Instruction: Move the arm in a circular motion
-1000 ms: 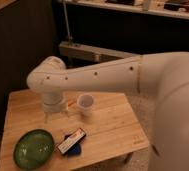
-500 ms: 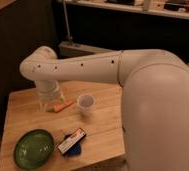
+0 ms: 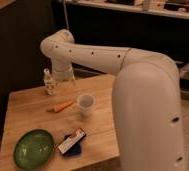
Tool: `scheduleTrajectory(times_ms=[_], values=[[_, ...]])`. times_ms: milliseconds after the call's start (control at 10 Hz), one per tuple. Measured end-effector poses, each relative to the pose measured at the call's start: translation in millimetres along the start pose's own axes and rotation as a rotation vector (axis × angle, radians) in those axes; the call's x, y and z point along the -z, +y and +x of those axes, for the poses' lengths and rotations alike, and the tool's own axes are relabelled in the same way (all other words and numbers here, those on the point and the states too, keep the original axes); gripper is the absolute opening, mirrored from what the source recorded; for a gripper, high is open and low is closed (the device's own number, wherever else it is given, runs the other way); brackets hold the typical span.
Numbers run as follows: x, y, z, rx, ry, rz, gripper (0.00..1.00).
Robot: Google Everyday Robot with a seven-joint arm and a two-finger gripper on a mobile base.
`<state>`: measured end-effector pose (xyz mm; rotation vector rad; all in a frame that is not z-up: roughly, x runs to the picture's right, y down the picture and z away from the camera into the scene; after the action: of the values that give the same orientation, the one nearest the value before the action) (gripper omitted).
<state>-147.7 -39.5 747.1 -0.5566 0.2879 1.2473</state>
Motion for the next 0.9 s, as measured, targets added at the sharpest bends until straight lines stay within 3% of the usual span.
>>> scheduleTrajectory(times_ms=[200, 400, 600, 900], values=[[-2.3, -11.4, -37.0, -0.027, -0.006, -0.003, 0.65], [-10.0, -41.0, -54.6, -0.098, 0.006, 0.010, 0.65], [-14.5, -68.5, -48.7, -0.174, 0.019, 0.006, 0.65], [-17.0, -134.6, -14.4, -0.306, 0.019, -0.013, 0.65]])
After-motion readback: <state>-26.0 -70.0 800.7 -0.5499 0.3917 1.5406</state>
